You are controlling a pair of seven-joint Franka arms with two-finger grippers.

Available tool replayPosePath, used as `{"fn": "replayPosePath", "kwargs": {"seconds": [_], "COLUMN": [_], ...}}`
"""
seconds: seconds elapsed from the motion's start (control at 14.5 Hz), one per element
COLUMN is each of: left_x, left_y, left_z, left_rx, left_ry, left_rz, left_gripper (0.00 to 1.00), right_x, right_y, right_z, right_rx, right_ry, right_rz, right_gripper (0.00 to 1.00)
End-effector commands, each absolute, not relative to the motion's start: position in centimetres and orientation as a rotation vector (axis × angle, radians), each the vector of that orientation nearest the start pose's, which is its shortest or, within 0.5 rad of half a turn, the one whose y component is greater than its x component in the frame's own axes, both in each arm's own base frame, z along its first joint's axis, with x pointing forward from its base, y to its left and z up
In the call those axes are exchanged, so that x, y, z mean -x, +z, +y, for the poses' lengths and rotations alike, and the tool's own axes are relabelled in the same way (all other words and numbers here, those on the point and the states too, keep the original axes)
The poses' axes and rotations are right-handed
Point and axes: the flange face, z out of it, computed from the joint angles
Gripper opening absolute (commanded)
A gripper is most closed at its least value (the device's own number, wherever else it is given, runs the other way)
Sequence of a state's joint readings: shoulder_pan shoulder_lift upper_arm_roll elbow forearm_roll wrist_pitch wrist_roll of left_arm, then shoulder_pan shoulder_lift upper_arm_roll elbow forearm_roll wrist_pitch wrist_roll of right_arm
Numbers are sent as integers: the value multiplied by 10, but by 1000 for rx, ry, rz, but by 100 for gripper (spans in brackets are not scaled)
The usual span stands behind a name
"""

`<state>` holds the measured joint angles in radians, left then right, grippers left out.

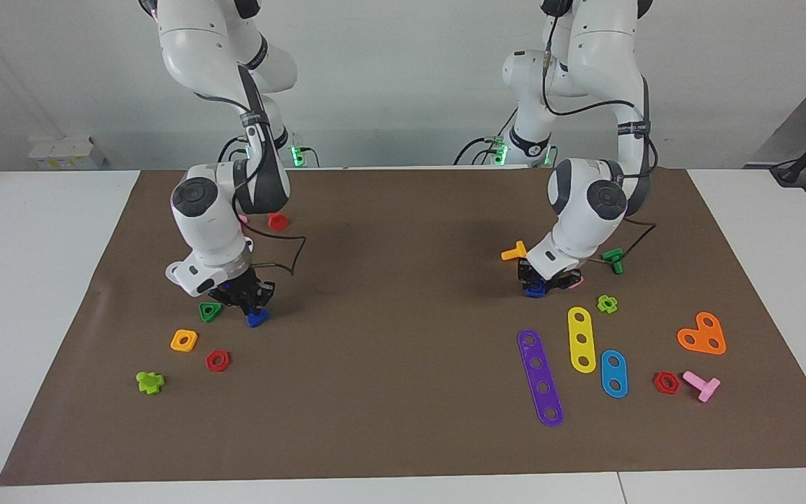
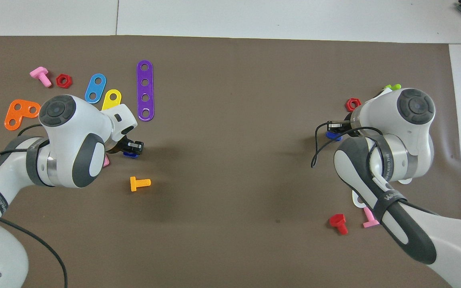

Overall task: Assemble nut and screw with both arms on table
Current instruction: 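Close the left gripper on the blue nut while the right gripper grasps the screw, then lift the nut with the left gripper while the right gripper brings the screw over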

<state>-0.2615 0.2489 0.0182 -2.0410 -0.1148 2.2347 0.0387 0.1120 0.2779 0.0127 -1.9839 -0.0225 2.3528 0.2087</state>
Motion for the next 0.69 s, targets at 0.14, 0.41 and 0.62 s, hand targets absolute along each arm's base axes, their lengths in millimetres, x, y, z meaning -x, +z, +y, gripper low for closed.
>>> {"fn": "replayPosePath", "kwargs": {"seconds": [0.14, 0.41, 0.62], "left_x": [-580, -599, -619], "left_y": [334, 354, 373], "left_z": [-175, -205, -211], "left_rx": [3244, 3316, 3345], "left_ry": [114, 62, 2], "left_rz": [7, -210, -254], "left_gripper": [0, 0, 0], "right_x": [-607, -599, -591], "right_y": [366, 363, 355], "right_z": [202, 295, 335], "right_rx": [3052, 3019, 3034], "right_ry": [-233, -206, -162], "right_rz": [322, 444, 506], "right_gripper": [0, 0, 0]}}
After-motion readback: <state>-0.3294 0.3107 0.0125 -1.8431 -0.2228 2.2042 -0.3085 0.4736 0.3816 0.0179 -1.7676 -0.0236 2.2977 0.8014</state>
